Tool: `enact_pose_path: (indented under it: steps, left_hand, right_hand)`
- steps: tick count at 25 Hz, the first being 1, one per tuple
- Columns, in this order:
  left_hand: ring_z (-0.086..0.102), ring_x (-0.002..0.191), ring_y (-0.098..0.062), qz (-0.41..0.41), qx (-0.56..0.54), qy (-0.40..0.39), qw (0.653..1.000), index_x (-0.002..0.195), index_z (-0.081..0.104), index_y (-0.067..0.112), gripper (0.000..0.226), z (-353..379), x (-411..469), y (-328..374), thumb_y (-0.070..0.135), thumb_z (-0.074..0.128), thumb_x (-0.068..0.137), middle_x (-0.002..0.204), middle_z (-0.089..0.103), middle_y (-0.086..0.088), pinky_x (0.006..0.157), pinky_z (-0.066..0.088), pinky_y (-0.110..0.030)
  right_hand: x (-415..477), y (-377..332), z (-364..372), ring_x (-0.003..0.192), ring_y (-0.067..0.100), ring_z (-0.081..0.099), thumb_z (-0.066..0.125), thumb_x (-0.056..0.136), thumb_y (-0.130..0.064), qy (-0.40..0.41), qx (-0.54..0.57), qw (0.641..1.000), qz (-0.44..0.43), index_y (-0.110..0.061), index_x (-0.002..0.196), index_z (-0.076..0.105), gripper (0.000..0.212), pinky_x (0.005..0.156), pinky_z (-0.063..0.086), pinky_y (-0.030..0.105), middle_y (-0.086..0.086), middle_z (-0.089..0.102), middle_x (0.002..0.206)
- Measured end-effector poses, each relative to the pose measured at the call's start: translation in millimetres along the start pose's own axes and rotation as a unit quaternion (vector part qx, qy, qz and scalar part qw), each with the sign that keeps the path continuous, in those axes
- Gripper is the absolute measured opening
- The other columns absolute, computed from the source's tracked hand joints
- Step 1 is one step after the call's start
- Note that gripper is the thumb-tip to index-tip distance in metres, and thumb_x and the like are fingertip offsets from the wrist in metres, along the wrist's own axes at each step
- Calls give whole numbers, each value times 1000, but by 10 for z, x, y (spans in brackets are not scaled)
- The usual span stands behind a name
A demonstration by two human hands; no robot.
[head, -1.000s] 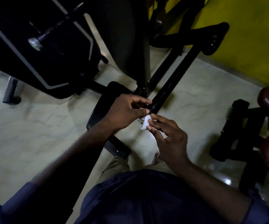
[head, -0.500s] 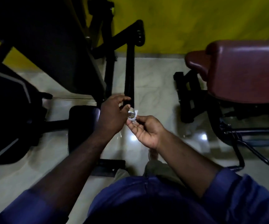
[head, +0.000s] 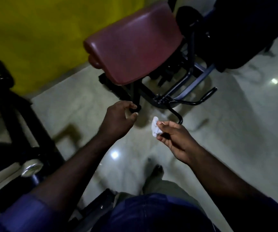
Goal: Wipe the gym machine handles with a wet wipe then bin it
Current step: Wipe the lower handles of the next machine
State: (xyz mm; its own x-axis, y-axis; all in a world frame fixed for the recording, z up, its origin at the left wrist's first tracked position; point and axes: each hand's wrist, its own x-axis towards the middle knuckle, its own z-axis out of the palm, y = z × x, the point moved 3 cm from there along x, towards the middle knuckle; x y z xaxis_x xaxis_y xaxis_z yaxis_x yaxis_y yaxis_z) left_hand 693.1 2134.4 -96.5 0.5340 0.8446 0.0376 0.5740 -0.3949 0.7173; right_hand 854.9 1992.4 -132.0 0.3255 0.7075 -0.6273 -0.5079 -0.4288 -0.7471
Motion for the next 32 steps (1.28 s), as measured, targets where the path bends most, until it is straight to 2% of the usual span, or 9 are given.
enact_pose_path:
  steps: [3,6,9,14,19,22,24,28,32]
  left_hand:
    - [64,114,-14,22,27,-90,995,118,74,10,29,607,467,246,19,76,90,122,72,-3,89,32,-2]
    - [66,114,-25,33,81,-182,979,121,72,6,34,1268,883,345,19,76,90,124,72,-9,92,36,-14]
    - [61,124,-27,57,124,-277,951,130,67,6,39,1831,1259,294,21,73,94,136,66,-10,104,39,-22]
    - [56,132,-25,55,159,-361,917,142,58,8,49,2563,1917,-152,26,69,97,148,56,-9,113,33,-24]
    - [48,142,-31,95,171,-402,895,145,53,2,57,3273,2678,-872,16,71,92,150,54,-17,121,34,-34]
    - [31,153,-31,136,167,-431,876,156,36,0,71,3657,3032,-1280,11,69,94,164,33,-19,124,22,-33]
    - [33,152,-33,158,152,-410,885,157,34,2,73,3831,3136,-1444,8,68,93,165,32,-18,122,27,-35]
    - [27,155,-31,175,140,-362,905,161,26,5,77,3936,3029,-1540,14,65,95,169,22,-13,115,24,-24]
    - [13,159,-27,131,132,-377,907,163,16,6,74,3959,3027,-1419,19,57,102,172,10,-13,119,12,-22]
  right_hand:
    - [236,-120,-788,97,31,67,72,94,-17,75,37,996,-25,-2,101,66,17,101,55,42,18,68,96]
    - [588,-189,-1469,89,29,70,74,93,-12,147,1,988,-51,4,101,65,19,101,56,51,18,72,89]
    - [970,-169,-1980,80,20,75,81,87,-23,211,-130,965,-90,-18,90,72,10,90,61,54,1,78,82]
    - [1716,-272,-2283,81,-2,70,78,87,-24,208,-352,902,-137,-24,97,78,10,77,53,14,-15,76,85]
    - [2878,-219,-2169,95,7,73,73,89,-13,157,-438,865,-189,-19,107,79,19,85,47,6,-7,79,104]
    - [3543,-65,-2015,97,17,74,79,85,-17,120,-473,847,-210,-20,101,81,16,87,55,26,-2,79,103]
    - [3850,29,-1923,96,20,72,77,82,-14,118,-518,825,-193,-26,97,79,18,80,56,30,-2,76,101]
    - [3836,107,-1789,78,34,66,70,72,-3,103,-595,779,-169,-21,90,77,26,62,44,29,9,66,88]
    - [3163,68,-1937,69,33,63,73,79,-15,111,-642,756,-64,-28,85,75,15,57,54,39,5,60,78]
